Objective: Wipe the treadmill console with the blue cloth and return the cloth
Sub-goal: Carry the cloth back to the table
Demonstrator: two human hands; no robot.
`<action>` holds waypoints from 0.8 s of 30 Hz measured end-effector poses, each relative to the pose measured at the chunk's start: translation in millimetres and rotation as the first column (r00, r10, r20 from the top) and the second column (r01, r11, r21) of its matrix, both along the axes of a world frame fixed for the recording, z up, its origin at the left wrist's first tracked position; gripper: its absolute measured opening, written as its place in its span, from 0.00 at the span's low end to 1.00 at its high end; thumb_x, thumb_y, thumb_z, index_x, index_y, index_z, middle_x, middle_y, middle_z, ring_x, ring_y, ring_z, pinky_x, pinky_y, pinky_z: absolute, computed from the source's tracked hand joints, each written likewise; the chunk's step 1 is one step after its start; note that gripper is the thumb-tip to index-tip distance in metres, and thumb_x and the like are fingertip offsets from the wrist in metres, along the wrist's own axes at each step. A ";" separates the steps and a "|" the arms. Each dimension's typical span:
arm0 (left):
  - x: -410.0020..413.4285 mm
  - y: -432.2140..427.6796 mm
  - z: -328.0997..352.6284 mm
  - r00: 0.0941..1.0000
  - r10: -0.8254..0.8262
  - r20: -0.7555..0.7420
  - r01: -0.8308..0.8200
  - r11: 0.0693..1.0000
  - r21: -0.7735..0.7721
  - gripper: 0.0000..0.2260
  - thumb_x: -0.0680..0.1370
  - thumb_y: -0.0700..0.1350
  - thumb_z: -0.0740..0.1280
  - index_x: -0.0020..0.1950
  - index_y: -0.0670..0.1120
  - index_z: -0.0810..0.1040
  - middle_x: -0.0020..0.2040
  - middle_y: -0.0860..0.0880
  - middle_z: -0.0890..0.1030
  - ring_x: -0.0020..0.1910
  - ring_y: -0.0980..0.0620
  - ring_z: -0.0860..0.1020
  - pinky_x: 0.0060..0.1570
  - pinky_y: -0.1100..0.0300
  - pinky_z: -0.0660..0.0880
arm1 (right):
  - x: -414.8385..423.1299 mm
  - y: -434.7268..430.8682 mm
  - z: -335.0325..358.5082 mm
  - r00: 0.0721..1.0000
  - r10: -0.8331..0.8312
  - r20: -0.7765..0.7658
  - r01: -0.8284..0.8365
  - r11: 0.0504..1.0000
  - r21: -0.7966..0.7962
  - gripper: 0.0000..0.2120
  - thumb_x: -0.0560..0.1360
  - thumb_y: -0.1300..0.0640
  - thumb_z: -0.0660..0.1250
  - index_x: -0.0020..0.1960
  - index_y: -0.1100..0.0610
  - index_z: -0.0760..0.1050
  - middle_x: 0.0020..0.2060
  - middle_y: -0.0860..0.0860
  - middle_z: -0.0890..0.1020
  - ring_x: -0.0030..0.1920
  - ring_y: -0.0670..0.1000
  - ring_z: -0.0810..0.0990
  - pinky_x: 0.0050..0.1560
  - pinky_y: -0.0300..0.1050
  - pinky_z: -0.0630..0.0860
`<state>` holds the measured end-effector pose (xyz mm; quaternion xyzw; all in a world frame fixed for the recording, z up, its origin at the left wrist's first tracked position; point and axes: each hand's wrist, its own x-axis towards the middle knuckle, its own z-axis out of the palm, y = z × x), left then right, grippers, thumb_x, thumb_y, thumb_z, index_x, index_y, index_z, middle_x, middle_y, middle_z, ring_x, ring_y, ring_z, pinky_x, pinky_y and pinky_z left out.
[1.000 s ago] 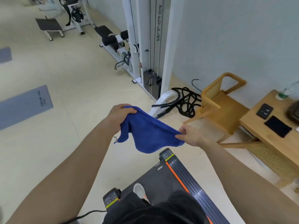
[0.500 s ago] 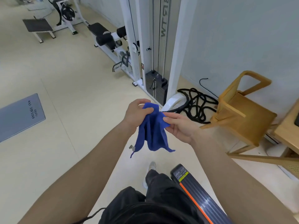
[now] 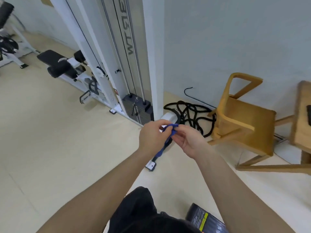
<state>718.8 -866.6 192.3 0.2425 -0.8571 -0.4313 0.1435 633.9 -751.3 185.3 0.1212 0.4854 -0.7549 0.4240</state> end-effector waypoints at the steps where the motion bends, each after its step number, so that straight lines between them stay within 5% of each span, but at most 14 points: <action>1: -17.1 -6.4 -0.7 1.000 -0.020 -0.017 0.020 0.999 -0.028 0.07 0.76 0.46 0.70 0.47 0.58 0.85 0.40 0.59 0.85 0.42 0.58 0.81 0.43 0.56 0.78 | -13.7 -4.4 2.1 0.999 -0.043 -0.016 0.044 0.999 0.023 0.09 0.79 0.69 0.62 0.58 0.65 0.74 0.41 0.60 0.87 0.40 0.53 0.87 0.39 0.42 0.83; 10: -160.7 -27.8 -15.0 0.837 -0.547 0.002 0.543 0.832 -0.114 0.13 0.75 0.48 0.71 0.59 0.55 0.84 0.46 0.59 0.85 0.43 0.61 0.79 0.46 0.62 0.77 | -120.0 4.7 2.6 0.921 -0.389 -0.015 0.389 0.920 0.055 0.15 0.79 0.70 0.61 0.63 0.66 0.77 0.46 0.61 0.84 0.43 0.55 0.86 0.43 0.44 0.84; 15: -237.9 -2.5 -19.1 0.711 -0.703 -0.019 0.700 0.710 -0.076 0.07 0.78 0.50 0.69 0.53 0.57 0.85 0.43 0.59 0.86 0.44 0.60 0.82 0.46 0.55 0.79 | -156.8 39.3 0.5 0.829 -0.559 0.014 0.558 0.829 0.043 0.17 0.79 0.68 0.60 0.65 0.61 0.75 0.56 0.63 0.82 0.47 0.57 0.87 0.42 0.45 0.83; 19: -293.0 47.8 -10.8 0.550 -0.834 -0.036 0.808 0.542 -0.231 0.08 0.81 0.44 0.64 0.50 0.53 0.83 0.46 0.57 0.83 0.47 0.58 0.77 0.50 0.62 0.72 | -179.0 87.6 1.2 0.842 -0.518 -0.151 0.536 0.771 0.343 0.14 0.78 0.60 0.60 0.57 0.53 0.82 0.45 0.56 0.80 0.42 0.56 0.85 0.42 0.48 0.81; 22: -326.1 88.7 -1.8 0.458 -0.885 -0.087 0.871 0.466 -0.155 0.09 0.82 0.41 0.63 0.48 0.51 0.80 0.47 0.56 0.81 0.47 0.59 0.76 0.48 0.71 0.67 | -186.3 138.0 -4.8 0.837 -0.375 -0.398 0.545 0.632 0.550 0.14 0.77 0.61 0.61 0.48 0.47 0.83 0.39 0.46 0.81 0.41 0.47 0.78 0.45 0.42 0.75; 24: -347.5 122.7 2.1 0.378 -0.920 -0.099 0.912 0.389 -0.127 0.09 0.82 0.40 0.63 0.47 0.52 0.80 0.46 0.57 0.80 0.48 0.59 0.77 0.49 0.69 0.69 | -188.3 177.0 -9.7 0.837 -0.252 -0.485 0.521 0.636 0.569 0.13 0.78 0.62 0.63 0.47 0.49 0.83 0.39 0.41 0.82 0.42 0.39 0.78 0.46 0.37 0.72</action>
